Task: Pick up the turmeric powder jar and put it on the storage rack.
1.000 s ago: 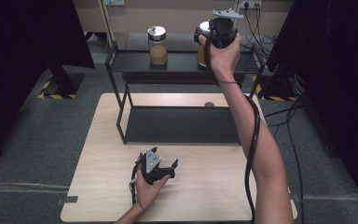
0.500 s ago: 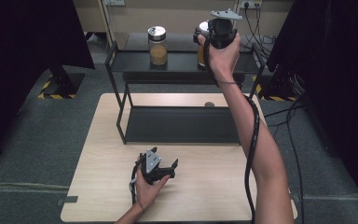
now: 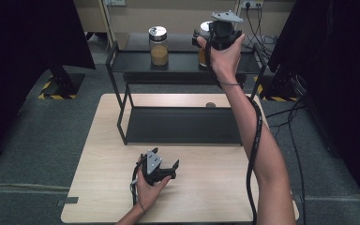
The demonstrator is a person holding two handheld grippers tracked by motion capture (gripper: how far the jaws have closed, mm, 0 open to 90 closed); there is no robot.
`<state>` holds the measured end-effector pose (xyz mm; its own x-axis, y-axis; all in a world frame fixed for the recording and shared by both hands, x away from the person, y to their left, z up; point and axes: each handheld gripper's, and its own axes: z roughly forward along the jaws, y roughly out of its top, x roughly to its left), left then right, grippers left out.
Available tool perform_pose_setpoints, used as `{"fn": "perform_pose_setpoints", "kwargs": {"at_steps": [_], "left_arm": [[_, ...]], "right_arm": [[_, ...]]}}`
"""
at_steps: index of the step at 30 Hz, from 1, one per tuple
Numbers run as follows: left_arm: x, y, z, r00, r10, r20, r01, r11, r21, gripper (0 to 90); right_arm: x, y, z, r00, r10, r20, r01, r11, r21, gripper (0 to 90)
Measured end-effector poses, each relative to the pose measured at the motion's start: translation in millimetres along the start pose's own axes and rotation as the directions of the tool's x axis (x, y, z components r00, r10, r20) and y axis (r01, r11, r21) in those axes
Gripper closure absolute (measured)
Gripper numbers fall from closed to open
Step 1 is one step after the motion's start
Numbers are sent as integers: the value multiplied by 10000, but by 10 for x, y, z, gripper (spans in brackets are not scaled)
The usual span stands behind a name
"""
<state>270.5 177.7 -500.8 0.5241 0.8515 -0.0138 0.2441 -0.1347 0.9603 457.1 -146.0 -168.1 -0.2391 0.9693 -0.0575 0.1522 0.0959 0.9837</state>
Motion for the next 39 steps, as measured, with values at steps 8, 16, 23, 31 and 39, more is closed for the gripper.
{"fn": "perform_pose_setpoints", "kwargs": {"at_steps": [8,16,23,31,39], "left_arm": [[0,-3,-1,10000,-31,-10,31,10000,-17,12],[-4,-7,-6,10000,-45,-36,45,10000,-37,12],[12,-5,-6,9999,-152,-19,152,9999,-23,12],[9,-7,-7,9998,-185,-37,185,9998,-34,11],[12,-9,-8,9996,-261,-50,261,9997,-43,11]], "right_arm": [[-40,-39,-68,10000,36,-83,-37,9999,-127,25],[-80,-131,-214,9996,88,-251,-94,9996,-258,22],[-125,-251,-355,9993,181,-335,-192,9992,-343,21],[-156,-440,-548,9989,172,-430,-195,9984,-527,20],[-162,-635,-698,9980,208,-595,-244,9979,-604,20]]}}
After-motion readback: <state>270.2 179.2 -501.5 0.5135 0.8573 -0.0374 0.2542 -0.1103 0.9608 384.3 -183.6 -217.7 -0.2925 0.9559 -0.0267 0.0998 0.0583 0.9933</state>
